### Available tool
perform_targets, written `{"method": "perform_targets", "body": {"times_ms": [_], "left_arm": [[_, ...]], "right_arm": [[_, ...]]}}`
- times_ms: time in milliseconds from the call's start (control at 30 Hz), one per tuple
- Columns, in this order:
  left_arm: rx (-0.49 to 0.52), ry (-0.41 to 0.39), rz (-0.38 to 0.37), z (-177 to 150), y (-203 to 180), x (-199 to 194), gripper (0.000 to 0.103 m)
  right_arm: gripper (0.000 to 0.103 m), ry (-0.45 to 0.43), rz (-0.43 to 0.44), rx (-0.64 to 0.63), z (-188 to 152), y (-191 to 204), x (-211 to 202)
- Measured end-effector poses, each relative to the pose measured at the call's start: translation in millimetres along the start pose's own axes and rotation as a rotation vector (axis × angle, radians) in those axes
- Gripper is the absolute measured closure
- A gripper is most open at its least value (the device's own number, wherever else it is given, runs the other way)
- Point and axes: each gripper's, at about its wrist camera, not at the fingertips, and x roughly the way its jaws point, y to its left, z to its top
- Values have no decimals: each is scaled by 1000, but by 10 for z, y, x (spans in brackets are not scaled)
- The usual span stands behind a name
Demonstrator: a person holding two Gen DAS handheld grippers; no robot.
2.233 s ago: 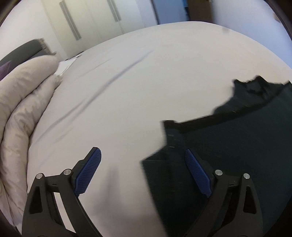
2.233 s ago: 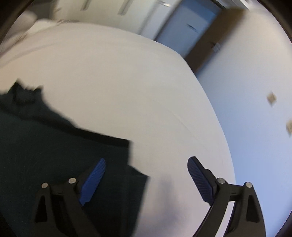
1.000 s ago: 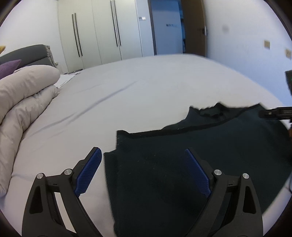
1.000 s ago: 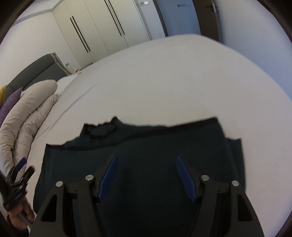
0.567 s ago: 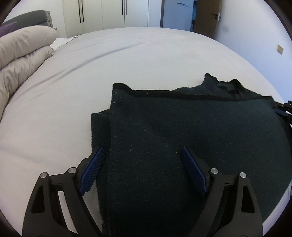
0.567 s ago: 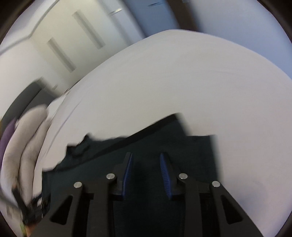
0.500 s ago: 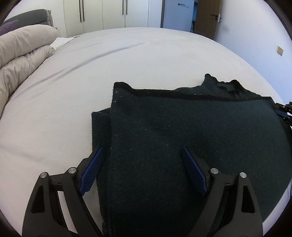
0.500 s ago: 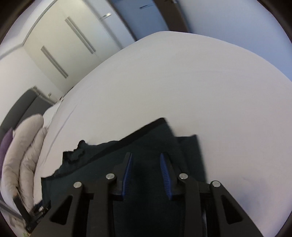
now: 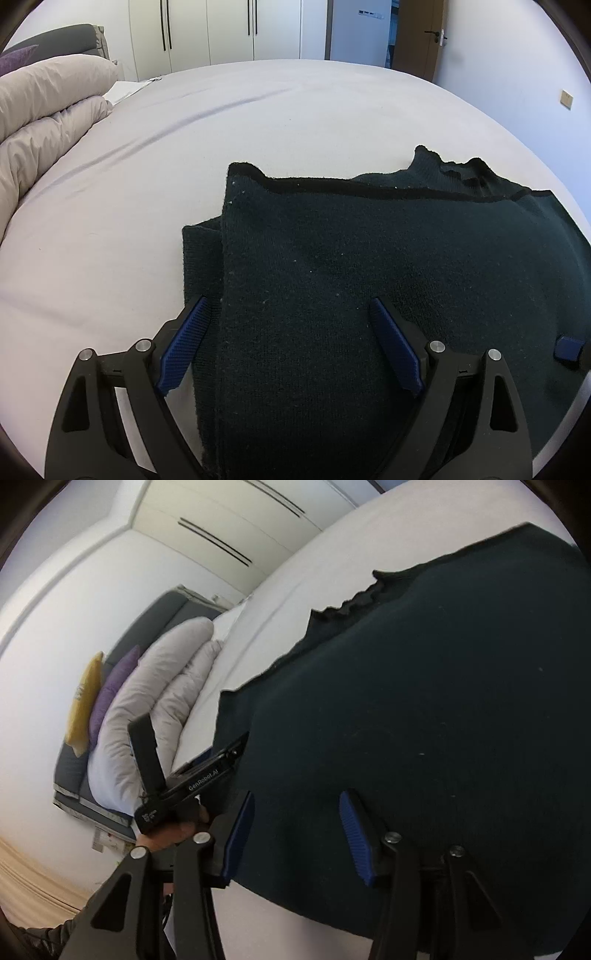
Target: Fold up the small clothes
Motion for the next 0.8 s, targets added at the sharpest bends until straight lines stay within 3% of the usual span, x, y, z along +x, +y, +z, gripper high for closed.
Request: {"method": "perform_targets", "body": {"times_ms": [233, 433, 533, 600, 633, 800], "left_arm": [[-7, -10, -10, -12, 21, -2, 14], [-9, -13, -12, -16, 30, 2, 14], [-10, -15, -14, -17, 34, 6, 14], [-10, -16, -14, -17, 33, 8, 14], [-10, -16, -12, -16, 32, 11, 13], [-7, -15, -9, -3, 17, 14, 13]], "right_arm": [[60, -154, 0, 114, 67, -514, -649], [61, -390, -64, 302, 61, -1061, -1349], [59, -440, -118, 321, 60, -1027, -1516], [43, -466, -134, 299, 65, -874, -1553], [40, -470, -113, 281, 74, -771, -1529], [38, -330, -4, 162, 214, -332, -1031]]}}
